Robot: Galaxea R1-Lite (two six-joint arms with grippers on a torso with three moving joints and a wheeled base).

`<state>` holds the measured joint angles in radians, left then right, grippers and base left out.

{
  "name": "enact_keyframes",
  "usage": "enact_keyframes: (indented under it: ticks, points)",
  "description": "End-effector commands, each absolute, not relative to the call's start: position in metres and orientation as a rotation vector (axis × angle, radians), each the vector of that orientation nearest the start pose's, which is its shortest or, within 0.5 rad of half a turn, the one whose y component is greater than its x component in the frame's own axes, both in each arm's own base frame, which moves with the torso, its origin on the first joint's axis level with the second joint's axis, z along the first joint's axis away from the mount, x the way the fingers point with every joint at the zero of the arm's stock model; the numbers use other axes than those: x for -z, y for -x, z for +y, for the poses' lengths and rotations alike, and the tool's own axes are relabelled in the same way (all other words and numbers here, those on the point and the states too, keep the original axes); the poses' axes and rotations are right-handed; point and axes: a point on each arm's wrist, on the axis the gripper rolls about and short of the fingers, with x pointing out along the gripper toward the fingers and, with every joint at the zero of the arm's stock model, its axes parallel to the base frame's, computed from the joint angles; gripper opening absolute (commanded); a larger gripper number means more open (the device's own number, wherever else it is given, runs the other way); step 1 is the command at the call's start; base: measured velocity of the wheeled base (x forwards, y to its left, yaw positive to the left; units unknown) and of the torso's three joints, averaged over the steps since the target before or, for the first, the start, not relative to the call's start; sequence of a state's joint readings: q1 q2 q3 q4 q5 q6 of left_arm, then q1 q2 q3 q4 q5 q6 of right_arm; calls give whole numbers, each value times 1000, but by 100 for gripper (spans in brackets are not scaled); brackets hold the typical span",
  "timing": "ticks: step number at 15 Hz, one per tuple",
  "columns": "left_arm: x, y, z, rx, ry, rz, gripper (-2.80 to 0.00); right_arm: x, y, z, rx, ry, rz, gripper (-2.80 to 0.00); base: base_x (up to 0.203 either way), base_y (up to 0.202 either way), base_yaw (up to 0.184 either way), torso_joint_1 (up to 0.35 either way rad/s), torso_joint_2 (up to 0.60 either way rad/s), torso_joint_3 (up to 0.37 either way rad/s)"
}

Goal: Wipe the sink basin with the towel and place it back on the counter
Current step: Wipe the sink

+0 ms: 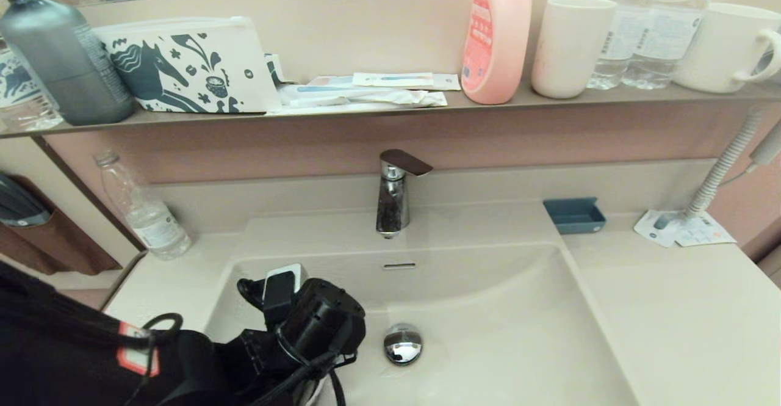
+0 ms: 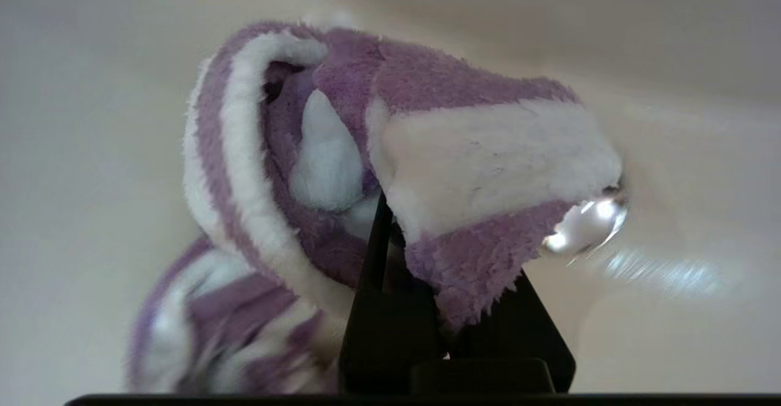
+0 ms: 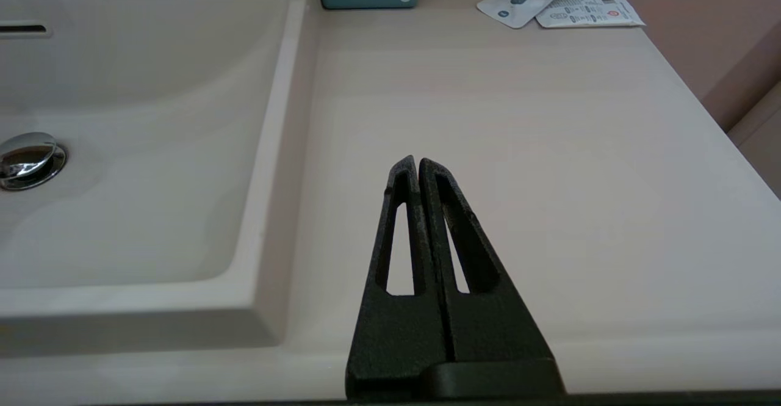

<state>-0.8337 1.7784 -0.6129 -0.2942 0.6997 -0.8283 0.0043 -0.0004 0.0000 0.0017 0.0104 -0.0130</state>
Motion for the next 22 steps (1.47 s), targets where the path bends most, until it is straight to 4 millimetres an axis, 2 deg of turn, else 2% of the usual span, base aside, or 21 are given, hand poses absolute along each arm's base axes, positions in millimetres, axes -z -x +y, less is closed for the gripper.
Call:
enact_keyframes:
  ticks: [1, 5, 8, 10, 11, 13, 18, 22]
  points:
    - [-70, -194, -202, -146, 179, 582, -280, -75, 23, 0, -15, 14, 1, -280, 0, 0, 0, 0, 0, 0]
    - [-37, -201, -234, -177, 152, 468, -280, -75, 23, 0, -15, 14, 1, -280, 0, 0, 0, 0, 0, 0]
    - [-32, -213, -252, -153, 135, 426, -280, -75, 23, 0, -15, 14, 1, -280, 0, 0, 0, 0, 0, 0]
    - [-37, -229, -272, -115, 126, 357, -280, -75, 23, 0, -16, 14, 1, -280, 0, 0, 0, 0, 0, 0]
    - [-47, -237, -282, -94, 132, 306, -280, -75, 23, 0, -15, 14, 1, -280, 0, 0, 0, 0, 0, 0]
    - [-61, -240, -300, -83, 128, 214, -280, -75, 23, 0, -15, 14, 1, -280, 0, 0, 0, 0, 0, 0]
    - [-47, -227, -318, -41, 99, 219, -280, -75, 23, 0, -15, 14, 1, -280, 0, 0, 0, 0, 0, 0]
    - [-45, -232, -332, -26, 78, 206, -280, -75, 23, 0, -15, 14, 1, -280, 0, 0, 0, 0, 0, 0]
